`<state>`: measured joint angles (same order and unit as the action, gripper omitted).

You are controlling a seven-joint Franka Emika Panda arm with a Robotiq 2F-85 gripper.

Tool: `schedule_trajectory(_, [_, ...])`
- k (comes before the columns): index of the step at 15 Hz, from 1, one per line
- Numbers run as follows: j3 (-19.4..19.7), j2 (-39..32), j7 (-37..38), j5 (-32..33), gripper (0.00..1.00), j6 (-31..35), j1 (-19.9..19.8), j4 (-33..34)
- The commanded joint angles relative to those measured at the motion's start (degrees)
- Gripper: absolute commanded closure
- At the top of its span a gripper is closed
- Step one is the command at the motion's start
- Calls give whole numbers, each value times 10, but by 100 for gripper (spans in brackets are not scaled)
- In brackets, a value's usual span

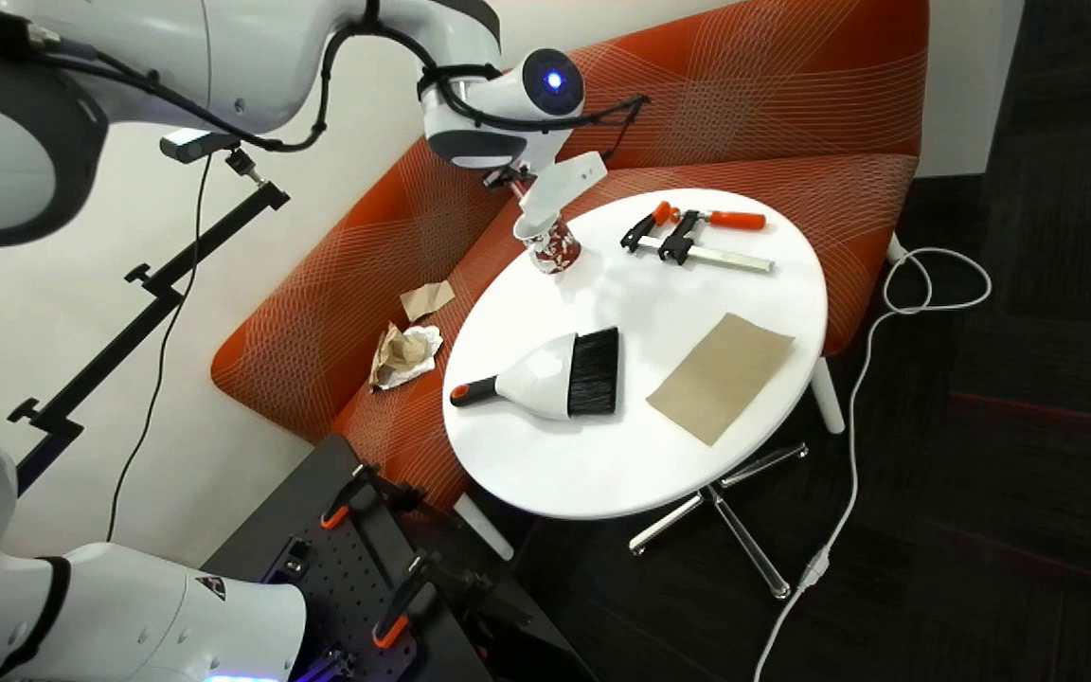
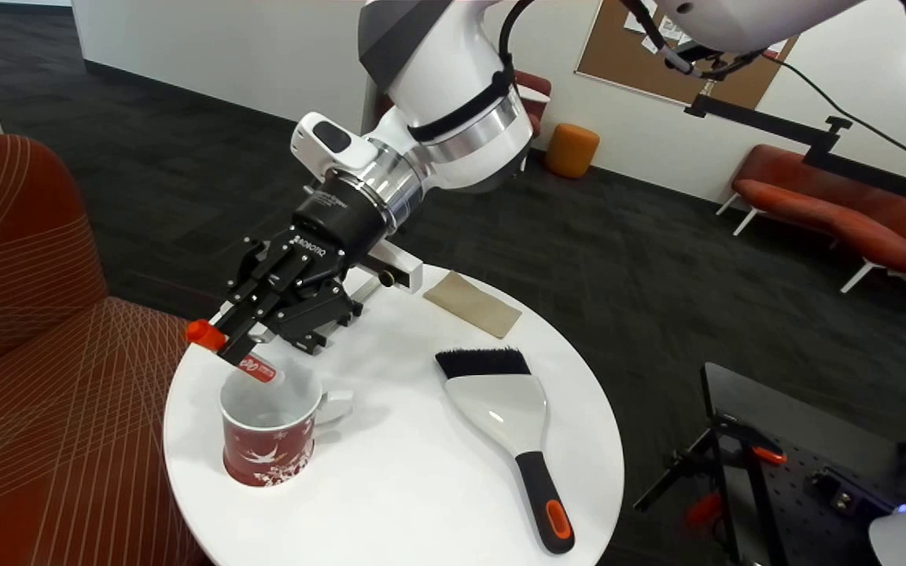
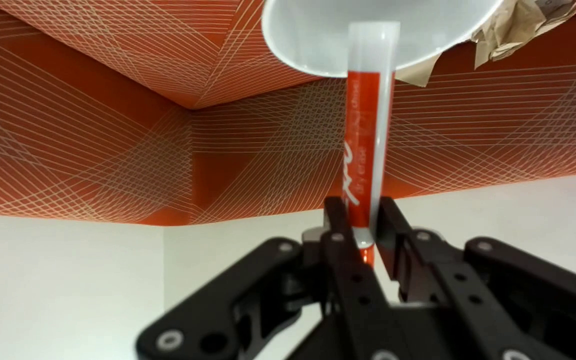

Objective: Put the marker in the mug

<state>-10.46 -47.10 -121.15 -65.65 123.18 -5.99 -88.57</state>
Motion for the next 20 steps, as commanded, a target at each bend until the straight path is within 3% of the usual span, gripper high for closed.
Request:
schedule_trajectory(1, [16, -21, 17, 5, 95, -19, 9, 27])
schedule_trajectory(7, [28, -27, 24, 11, 95, -4, 15, 11])
schedule_trajectory(8, [30, -26, 26, 11, 90, 0, 17, 9])
schedule_trajectory(9, [31, -26, 27, 11, 56, -1, 17, 8])
schedule_trajectory(10, [32, -25, 30, 11, 55, 2, 19, 7])
schedule_trajectory(12, [32, -19, 29, 11, 42, 2, 20, 1])
schedule_trajectory(17, [23, 25, 0, 3, 2, 12, 27, -36])
schedule_trajectory(20, [21, 65, -15, 1, 0, 11, 31, -64])
